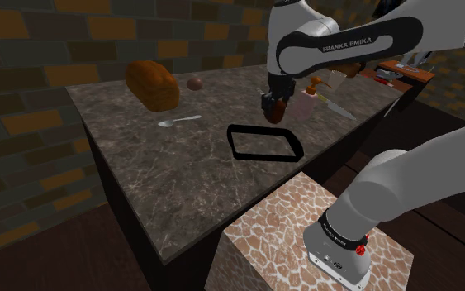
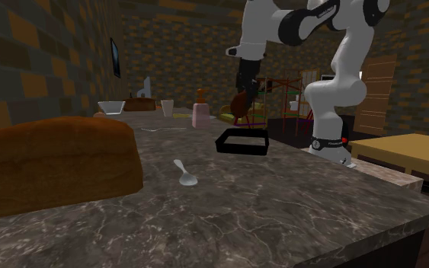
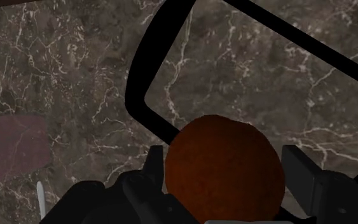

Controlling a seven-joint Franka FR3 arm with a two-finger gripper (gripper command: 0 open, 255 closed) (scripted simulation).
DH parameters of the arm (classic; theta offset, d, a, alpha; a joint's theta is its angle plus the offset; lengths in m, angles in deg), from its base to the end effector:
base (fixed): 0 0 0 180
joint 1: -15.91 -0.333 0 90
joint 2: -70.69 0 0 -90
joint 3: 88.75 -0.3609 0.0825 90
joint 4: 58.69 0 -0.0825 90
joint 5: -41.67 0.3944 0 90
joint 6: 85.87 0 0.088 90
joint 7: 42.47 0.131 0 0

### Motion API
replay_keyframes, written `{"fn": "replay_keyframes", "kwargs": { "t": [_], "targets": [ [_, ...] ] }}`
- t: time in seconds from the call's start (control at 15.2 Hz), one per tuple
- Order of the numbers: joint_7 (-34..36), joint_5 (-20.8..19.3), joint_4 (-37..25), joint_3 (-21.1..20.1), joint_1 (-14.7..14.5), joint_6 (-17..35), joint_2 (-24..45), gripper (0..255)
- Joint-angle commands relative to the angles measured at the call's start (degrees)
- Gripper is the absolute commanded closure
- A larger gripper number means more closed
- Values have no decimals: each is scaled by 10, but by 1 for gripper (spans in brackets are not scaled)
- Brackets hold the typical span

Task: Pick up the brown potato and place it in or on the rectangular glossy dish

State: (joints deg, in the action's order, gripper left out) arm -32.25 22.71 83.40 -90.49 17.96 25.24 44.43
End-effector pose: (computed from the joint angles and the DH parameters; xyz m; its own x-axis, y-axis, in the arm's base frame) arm 0.3841 -0.0310 0.4625 0.9970 -0.0618 -0.0459 -0.0440 -0.9470 0.3183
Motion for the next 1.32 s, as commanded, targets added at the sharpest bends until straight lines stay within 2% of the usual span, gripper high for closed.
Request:
{"fn": "replay_keyframes", "kwargs": {
  "t": [0.0, 0.86, 1.25],
  "targets": [
    [6, 3, 30, -4, -4, -1, -29, 255],
    [44, -19, 96, -3, 4, 110, 21, 255],
    [44, -20, 96, -3, 4, 110, 21, 255]
  ]
}}
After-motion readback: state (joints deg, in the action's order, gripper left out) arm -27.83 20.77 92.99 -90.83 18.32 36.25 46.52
